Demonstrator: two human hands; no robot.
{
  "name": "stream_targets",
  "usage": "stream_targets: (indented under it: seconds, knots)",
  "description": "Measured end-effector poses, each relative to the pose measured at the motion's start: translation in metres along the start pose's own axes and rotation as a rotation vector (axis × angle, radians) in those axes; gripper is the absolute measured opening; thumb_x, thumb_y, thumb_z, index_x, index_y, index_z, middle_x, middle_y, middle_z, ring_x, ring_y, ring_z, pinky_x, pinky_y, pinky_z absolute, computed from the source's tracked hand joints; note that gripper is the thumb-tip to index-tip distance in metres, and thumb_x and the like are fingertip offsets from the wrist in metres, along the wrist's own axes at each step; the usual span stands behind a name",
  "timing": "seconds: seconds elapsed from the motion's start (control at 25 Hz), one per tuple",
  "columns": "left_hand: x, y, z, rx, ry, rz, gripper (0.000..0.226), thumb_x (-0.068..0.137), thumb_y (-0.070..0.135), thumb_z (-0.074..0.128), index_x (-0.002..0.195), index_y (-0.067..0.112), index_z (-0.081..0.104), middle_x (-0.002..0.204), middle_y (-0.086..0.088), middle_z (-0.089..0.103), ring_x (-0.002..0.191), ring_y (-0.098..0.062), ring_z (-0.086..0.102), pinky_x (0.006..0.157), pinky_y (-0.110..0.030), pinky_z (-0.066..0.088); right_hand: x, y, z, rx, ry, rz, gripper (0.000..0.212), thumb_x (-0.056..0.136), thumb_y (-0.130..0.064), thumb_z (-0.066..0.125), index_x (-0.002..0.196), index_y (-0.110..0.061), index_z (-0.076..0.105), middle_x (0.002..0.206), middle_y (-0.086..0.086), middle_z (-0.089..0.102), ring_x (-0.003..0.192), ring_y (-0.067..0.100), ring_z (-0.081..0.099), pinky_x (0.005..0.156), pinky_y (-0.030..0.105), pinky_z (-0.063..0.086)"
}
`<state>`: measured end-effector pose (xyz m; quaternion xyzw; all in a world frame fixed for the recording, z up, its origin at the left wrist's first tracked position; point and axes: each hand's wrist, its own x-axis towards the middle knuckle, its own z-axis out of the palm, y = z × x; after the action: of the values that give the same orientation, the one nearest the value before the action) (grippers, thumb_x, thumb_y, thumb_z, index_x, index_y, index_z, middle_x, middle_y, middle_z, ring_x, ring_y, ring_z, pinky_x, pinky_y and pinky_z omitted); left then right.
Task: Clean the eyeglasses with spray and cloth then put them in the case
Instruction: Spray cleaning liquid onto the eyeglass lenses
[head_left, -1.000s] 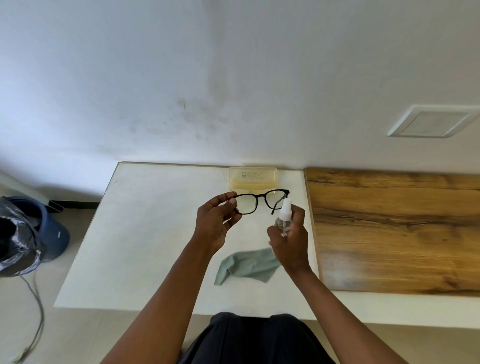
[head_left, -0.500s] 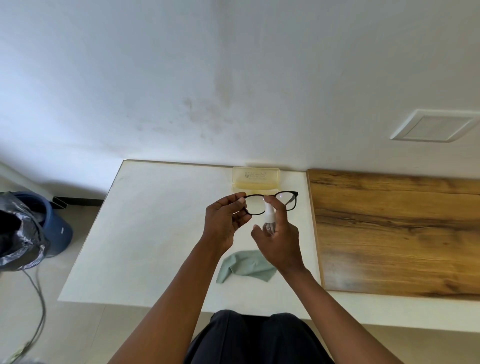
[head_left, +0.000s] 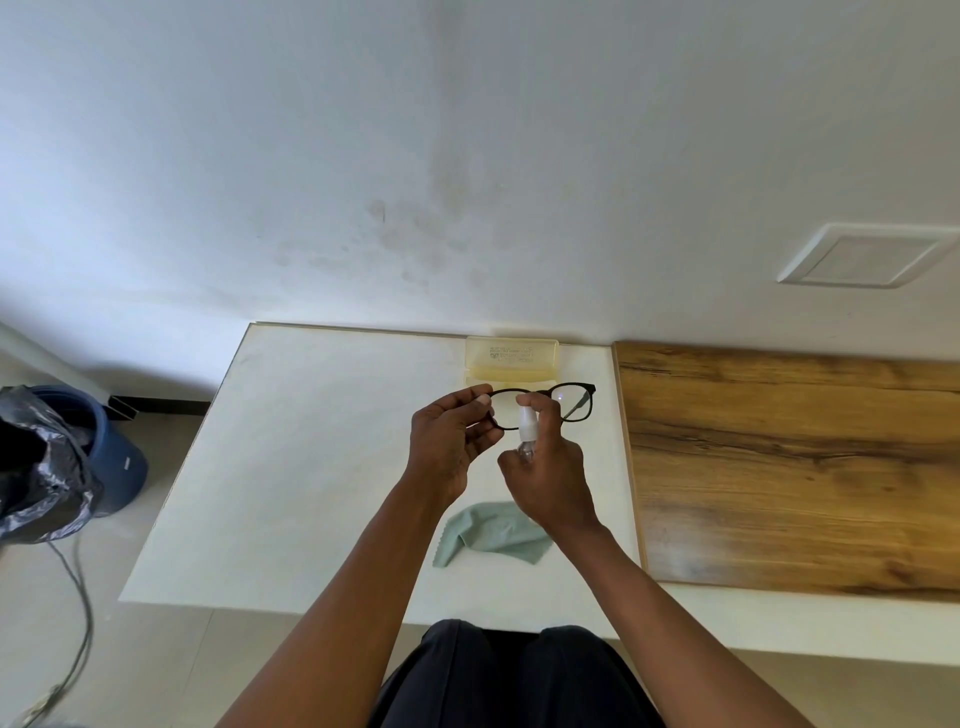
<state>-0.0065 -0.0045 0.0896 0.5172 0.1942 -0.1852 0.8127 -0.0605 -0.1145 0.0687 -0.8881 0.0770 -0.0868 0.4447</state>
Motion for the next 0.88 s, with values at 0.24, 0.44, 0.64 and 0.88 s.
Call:
stream_targets:
  seconds: [0.24,0.44,0.64,0.88]
  knots:
    - [-0.002,0.001,-0.001,-0.007,0.011,0.003,0.012,0.085,0.001,0.059,0.089,0.006,0.070,0.069,-0.008,0.061,0.059,-0.017,0.059,0.058,-0.025,0.056,0.000,0.004,-0.009,-0.014,0.084,0.018,0.056,0.073,-0.002,0.054,0.123,-0.021,0.038,0.071,0.005,0.056,0.057,0.021,0.052,0.055,0.025,0.040]
    - [-0.001,0.003,-0.003,-0.049,0.029,-0.004,0.015,0.085,0.001,0.059,0.082,0.009,0.072,0.067,-0.007,0.062,0.060,-0.017,0.059,0.058,-0.025,0.056,0.004,0.014,-0.027,-0.011,0.174,0.061,0.057,0.072,0.000,0.055,0.121,-0.023,0.038,0.080,0.010,0.057,0.056,0.022,0.051,0.047,0.015,0.033]
    - [0.000,0.004,-0.005,-0.069,0.038,-0.009,0.016,0.085,0.001,0.058,0.083,0.009,0.071,0.067,-0.008,0.061,0.061,-0.017,0.058,0.059,-0.025,0.057,0.012,0.016,-0.035,0.018,0.187,0.056,0.054,0.071,0.001,0.053,0.117,-0.023,0.037,0.072,0.006,0.052,0.048,0.020,0.048,0.049,0.020,0.038]
    - [0.001,0.006,-0.008,-0.076,0.035,-0.007,0.015,0.085,0.000,0.058,0.084,0.008,0.071,0.068,-0.009,0.061,0.061,-0.018,0.058,0.060,-0.026,0.057,0.014,0.018,-0.037,0.070,0.250,0.077,0.058,0.071,0.000,0.054,0.118,-0.030,0.036,0.058,-0.001,0.049,0.044,0.025,0.053,0.047,0.037,0.052]
